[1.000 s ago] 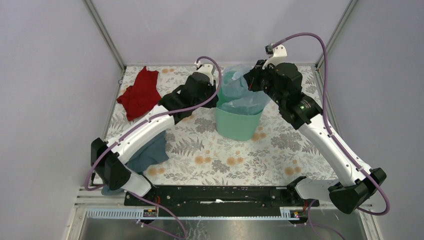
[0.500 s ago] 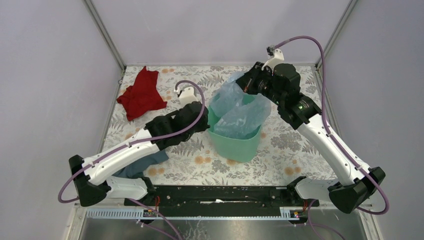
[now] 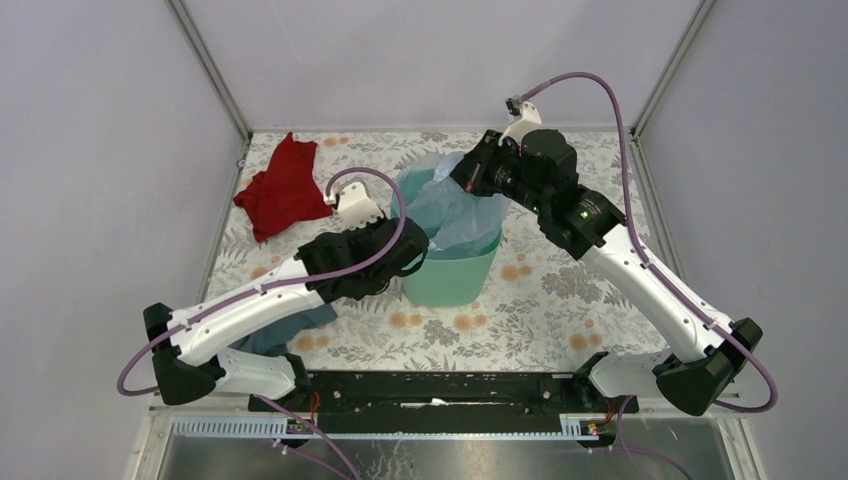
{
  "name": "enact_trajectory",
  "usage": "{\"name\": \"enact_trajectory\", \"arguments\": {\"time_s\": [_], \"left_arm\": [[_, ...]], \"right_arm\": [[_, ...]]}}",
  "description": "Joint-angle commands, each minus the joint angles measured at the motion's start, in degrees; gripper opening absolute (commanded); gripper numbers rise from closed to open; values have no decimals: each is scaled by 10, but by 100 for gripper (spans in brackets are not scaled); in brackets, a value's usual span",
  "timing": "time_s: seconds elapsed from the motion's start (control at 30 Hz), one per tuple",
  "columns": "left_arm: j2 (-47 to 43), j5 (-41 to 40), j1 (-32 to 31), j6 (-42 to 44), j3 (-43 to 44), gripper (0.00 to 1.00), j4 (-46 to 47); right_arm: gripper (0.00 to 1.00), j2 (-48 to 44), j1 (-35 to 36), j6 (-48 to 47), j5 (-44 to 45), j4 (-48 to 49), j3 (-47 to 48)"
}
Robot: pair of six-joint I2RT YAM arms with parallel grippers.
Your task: Put the trash bags into the trash bin
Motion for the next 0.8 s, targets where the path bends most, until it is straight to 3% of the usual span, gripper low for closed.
{"name": "enact_trajectory", "arguments": {"time_s": [0.0, 0.1, 0.17, 0.3, 0.4, 0.53, 0.63, 0.77], "left_arm": [[-9, -33, -3, 2, 40, 22, 44], [-46, 57, -3, 142, -2, 45, 161], [-91, 107, -3, 195, -34, 66, 211], [-163, 170, -3, 276, -63, 91, 225], [-206, 217, -3, 333, -58, 98, 228], [-224, 327, -3, 413, -29, 99, 295], [-164, 340, -3, 456, 44, 99, 280], [-63, 297, -2, 494, 125, 98, 260]], "right_arm": [[0, -3, 1, -20, 22, -4, 32], [0, -12, 1, -40, 37, -13, 29], [0, -25, 1, -57, 36, -13, 17], [0, -45, 1, -85, 35, -15, -1], [0, -48, 1, -93, 14, -19, -1], [4, -46, 1, -103, -28, -8, -4], [6, -42, 1, -104, -47, -6, -2], [6, -30, 1, -111, -66, -29, 16]]}}
